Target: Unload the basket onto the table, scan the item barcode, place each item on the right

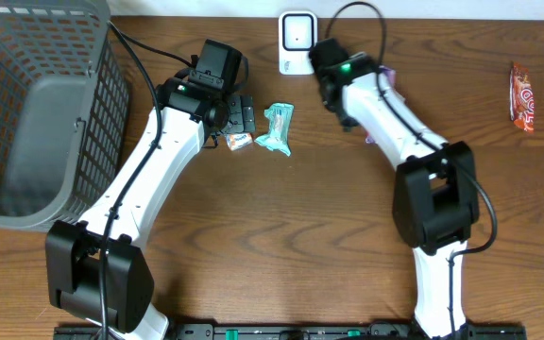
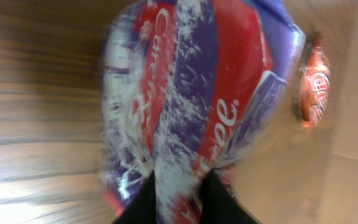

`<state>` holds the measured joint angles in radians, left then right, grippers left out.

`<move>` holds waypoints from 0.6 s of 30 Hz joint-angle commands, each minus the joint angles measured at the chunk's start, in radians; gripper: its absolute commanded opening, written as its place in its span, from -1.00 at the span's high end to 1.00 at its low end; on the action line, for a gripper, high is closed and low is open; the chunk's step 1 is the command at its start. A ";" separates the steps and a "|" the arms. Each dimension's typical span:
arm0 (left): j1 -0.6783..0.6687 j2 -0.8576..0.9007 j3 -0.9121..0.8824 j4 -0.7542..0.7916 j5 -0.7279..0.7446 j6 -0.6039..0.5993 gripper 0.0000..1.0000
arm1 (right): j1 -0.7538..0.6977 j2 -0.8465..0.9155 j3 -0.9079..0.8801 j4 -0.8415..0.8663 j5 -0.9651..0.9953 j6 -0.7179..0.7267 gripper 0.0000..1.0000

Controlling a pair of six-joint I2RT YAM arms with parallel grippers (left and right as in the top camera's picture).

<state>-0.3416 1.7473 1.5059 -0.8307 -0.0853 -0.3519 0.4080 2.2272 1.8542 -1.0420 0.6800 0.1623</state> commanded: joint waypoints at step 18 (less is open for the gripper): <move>0.003 0.007 0.016 -0.002 -0.013 -0.005 -0.96 | -0.200 -0.003 0.466 -0.211 -0.647 0.024 -0.86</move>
<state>-0.3416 1.7473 1.5059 -0.8303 -0.0853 -0.3519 0.2871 2.2261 2.3222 -1.2438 0.2691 0.2241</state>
